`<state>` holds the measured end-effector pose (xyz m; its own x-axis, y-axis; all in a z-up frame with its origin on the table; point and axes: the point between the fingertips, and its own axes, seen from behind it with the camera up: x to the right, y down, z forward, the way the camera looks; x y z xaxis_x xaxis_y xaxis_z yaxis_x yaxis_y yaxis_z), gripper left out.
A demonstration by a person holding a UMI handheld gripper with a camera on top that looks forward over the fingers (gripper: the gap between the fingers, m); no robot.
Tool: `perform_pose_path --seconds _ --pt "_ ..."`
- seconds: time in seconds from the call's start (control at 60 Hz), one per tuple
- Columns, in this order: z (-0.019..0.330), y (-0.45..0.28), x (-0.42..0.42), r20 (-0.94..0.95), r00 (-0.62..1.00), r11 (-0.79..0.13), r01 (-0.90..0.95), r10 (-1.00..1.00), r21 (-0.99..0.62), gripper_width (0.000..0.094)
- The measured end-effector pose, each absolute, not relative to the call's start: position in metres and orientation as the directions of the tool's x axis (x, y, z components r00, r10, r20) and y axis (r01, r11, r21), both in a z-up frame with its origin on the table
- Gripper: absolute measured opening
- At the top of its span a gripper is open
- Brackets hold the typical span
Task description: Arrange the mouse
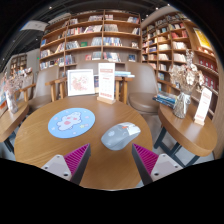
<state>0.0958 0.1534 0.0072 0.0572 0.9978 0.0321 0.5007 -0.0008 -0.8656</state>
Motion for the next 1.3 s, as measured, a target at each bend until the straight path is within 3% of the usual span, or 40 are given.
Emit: perform_pose_path --seconds 0.35,1.3 --pt "-0.015 0.164 0.055 -0.011 0.059 -0.043 0.568 0.998 -0.822 0.0854" --pt "-0.016 0.164 -0.039 0.003 0.025 -0.013 0.632 1.0 -0.775 0.0816"
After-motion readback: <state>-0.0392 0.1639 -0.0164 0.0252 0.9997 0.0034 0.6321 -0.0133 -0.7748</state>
